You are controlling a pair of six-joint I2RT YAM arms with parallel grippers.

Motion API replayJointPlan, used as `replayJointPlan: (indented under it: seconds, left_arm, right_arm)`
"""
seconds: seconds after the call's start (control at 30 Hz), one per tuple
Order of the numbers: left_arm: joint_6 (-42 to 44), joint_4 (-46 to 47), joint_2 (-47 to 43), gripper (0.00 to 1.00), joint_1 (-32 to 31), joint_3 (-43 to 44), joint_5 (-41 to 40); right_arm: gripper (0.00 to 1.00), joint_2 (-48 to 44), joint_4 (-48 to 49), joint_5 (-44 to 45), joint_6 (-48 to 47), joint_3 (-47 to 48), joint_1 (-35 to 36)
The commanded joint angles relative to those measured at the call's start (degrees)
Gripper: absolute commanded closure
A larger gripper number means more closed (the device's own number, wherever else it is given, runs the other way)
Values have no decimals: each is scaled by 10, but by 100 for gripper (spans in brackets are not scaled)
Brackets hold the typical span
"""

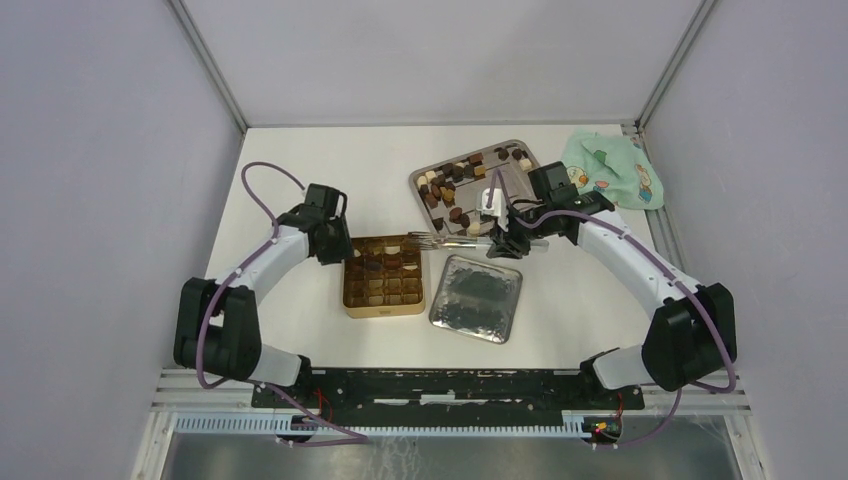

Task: Pack the chocolate
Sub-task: Place the fake chocolate in the packing box, then adjust the packing box at the center of the board.

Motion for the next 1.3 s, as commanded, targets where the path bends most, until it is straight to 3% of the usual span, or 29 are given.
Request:
replayJointPlan:
  seconds: [0.0,0.43,0.77,0.93,1.27]
  left_arm:
    - [35,35,20,61,-1,35,-14]
    - [43,50,66,65,-2,65,-13]
    - [47,56,72,97,-1,59,-19]
    - [50,80,29,98,-2,42,-21]
    - [77,209,-160,98,-21,-63,-64]
  right_arm:
    - [100,-29,14,-31,-7,-10,24]
    - [100,-39,0,-26,-21,-22,52]
    - [100,-41,-35,-15,-59,-12,60]
    - [100,-40,-54,-9,-71,1,60]
    - [100,-40,-113,-6,-98,73,60]
